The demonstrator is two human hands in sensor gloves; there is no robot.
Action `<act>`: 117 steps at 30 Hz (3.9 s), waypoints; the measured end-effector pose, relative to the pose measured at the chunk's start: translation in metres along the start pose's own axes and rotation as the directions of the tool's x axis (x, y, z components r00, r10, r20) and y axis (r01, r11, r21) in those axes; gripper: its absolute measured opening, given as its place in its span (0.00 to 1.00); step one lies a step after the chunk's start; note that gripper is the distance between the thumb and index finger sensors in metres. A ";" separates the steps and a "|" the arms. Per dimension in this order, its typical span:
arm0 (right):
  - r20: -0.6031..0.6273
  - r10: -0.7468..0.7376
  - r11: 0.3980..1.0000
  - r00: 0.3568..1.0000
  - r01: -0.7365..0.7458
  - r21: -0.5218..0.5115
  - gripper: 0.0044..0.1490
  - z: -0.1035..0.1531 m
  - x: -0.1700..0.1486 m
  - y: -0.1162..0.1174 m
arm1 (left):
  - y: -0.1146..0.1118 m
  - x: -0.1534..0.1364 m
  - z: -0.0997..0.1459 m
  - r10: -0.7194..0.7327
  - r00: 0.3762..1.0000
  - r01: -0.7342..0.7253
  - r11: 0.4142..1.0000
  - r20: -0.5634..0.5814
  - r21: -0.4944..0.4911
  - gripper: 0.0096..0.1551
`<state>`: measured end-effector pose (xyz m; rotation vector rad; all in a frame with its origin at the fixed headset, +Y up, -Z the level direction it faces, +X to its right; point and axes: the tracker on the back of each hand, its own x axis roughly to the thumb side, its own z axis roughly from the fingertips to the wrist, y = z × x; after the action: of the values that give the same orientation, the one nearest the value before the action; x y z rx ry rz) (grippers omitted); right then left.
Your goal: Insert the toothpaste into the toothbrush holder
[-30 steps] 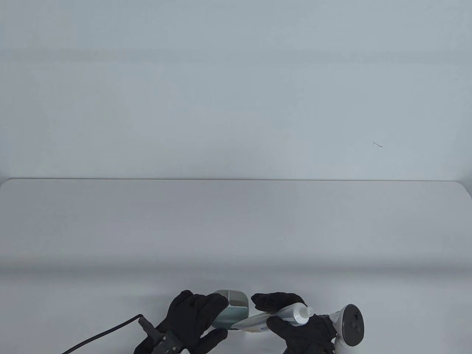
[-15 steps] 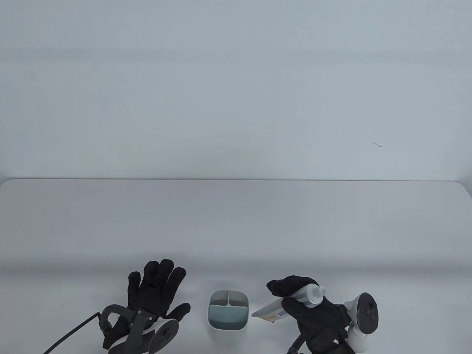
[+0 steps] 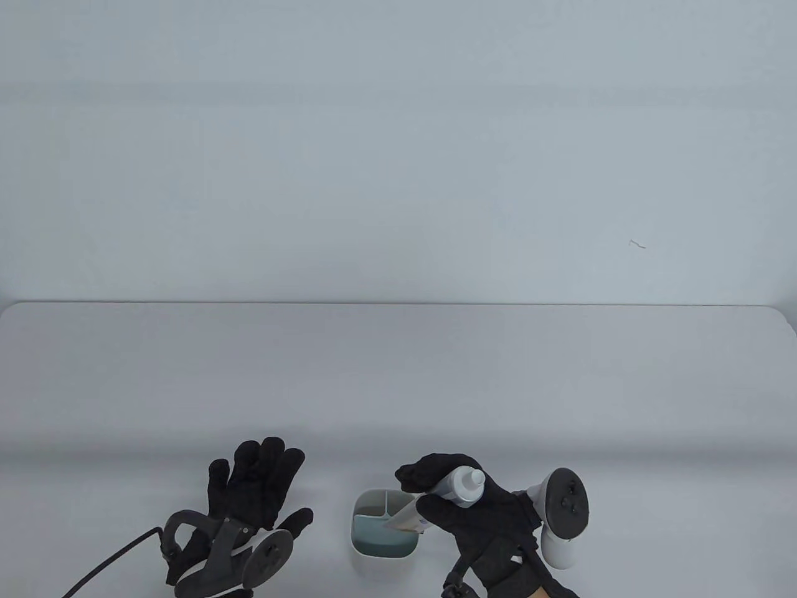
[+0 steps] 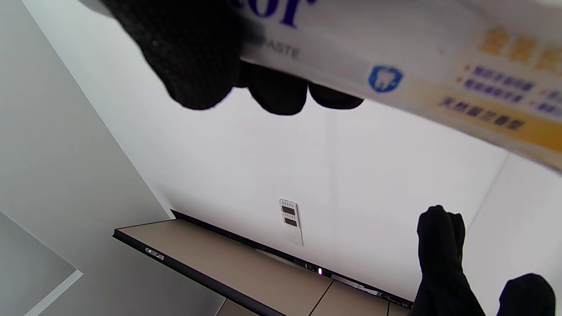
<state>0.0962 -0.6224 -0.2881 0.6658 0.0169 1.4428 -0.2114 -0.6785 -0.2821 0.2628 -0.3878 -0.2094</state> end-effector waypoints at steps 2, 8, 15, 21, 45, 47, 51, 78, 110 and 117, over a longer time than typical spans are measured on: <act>-0.007 -0.011 1.000 1.000 0.011 0.007 0.58 -0.001 -0.006 0.006 | -0.001 0.000 0.000 0.010 1.000 -0.010 1.000 0.002 0.002 0.49; -0.036 -0.017 1.000 0.999 0.018 0.012 0.58 0.002 -0.024 0.017 | -0.002 0.001 0.000 0.011 1.000 -0.011 1.000 0.008 -0.003 0.49; -0.080 0.067 0.997 0.994 -0.064 0.048 0.58 0.007 -0.039 0.023 | -0.003 0.001 0.000 0.017 1.000 -0.017 1.000 0.005 -0.022 0.49; -0.112 0.127 0.989 0.985 -0.118 0.088 0.58 0.011 -0.055 0.030 | -0.008 0.005 0.000 0.006 1.000 -0.005 0.998 0.018 -0.058 0.49; -0.118 0.450 0.893 0.885 -0.442 0.088 0.42 0.017 -0.058 0.033 | -0.015 0.012 -0.001 -0.031 0.999 0.036 0.993 0.041 -0.110 0.48; -0.115 0.469 0.882 0.876 -0.459 0.101 0.42 0.016 -0.061 0.032 | -0.016 0.012 -0.001 -0.031 0.999 0.036 0.993 0.040 -0.111 0.48; -0.118 0.462 0.887 0.879 -0.454 0.091 0.44 0.016 -0.063 0.031 | -0.016 0.012 -0.001 -0.026 0.999 0.030 0.993 0.041 -0.113 0.48; -0.113 0.489 0.871 0.865 -0.491 0.011 0.48 0.019 -0.050 0.018 | -0.017 0.013 -0.001 -0.019 0.999 0.024 0.994 0.046 -0.107 0.48; -0.305 0.948 0.104 0.086 -0.994 0.043 0.54 0.079 -0.030 -0.094 | -0.017 0.012 0.000 -0.029 0.999 0.033 0.995 0.038 -0.093 0.49; -0.305 0.951 0.080 0.054 -0.994 0.073 0.57 0.080 -0.030 -0.095 | -0.017 0.013 0.000 -0.035 0.999 0.038 0.995 0.037 -0.088 0.49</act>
<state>0.2089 -0.6808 -0.2746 0.2275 -0.4454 2.9153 -0.2024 -0.6975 -0.2827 0.1787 -0.4082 -0.2667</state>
